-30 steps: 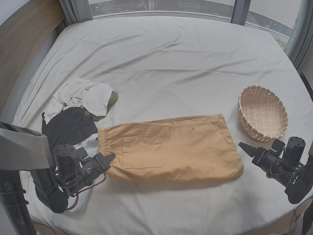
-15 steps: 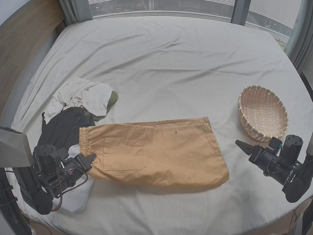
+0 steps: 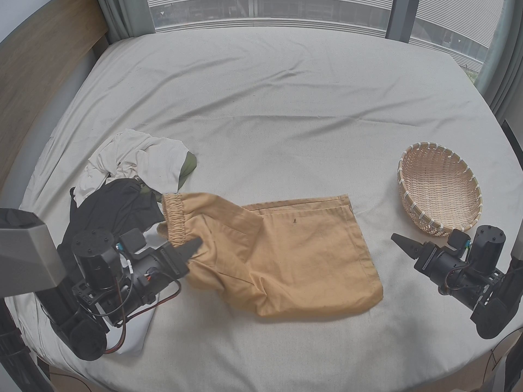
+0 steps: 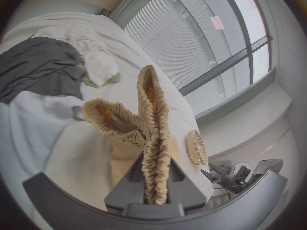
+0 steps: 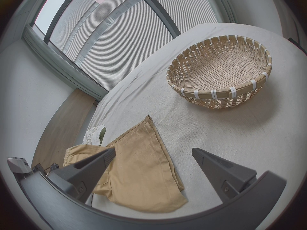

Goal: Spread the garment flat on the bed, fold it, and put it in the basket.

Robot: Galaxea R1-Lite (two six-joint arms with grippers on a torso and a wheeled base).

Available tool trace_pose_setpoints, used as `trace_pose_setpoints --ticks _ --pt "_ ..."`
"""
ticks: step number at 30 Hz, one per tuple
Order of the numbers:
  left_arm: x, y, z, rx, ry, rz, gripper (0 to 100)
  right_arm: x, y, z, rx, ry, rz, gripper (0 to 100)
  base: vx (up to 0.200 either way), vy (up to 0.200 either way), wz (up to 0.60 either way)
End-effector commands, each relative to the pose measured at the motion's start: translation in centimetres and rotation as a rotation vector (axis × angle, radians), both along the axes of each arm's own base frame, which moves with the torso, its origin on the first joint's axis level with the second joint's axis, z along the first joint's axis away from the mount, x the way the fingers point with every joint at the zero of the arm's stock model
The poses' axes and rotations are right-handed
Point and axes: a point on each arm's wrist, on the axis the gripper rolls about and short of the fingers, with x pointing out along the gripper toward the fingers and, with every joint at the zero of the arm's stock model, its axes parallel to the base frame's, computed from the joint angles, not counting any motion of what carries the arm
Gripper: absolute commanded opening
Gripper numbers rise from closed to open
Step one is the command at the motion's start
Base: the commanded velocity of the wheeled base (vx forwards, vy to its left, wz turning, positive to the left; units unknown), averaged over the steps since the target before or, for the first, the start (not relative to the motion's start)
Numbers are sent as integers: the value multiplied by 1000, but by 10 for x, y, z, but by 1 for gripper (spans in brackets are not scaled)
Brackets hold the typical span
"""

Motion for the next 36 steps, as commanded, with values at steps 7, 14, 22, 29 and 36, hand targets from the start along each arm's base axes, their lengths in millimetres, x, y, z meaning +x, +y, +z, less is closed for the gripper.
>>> trace_pose_setpoints --ticks 7,14,22,29,36 --pt "3 -53 6 -40 -64 -151 0 -2 0 3 21 -6 -2 100 0 0 0" --pt "0 -84 -3 -44 -65 -229 0 -2 0 4 23 -9 -1 100 0 0 0" --pt "-2 -100 -7 -47 -68 -279 0 -2 1 4 40 -3 -4 100 0 0 0" --pt "1 -117 -12 -57 -78 -309 0 -2 1 4 49 -1 -4 100 0 0 0" --pt "3 -134 -21 -60 -82 -337 0 -2 4 4 50 -2 8 100 0 0 0"
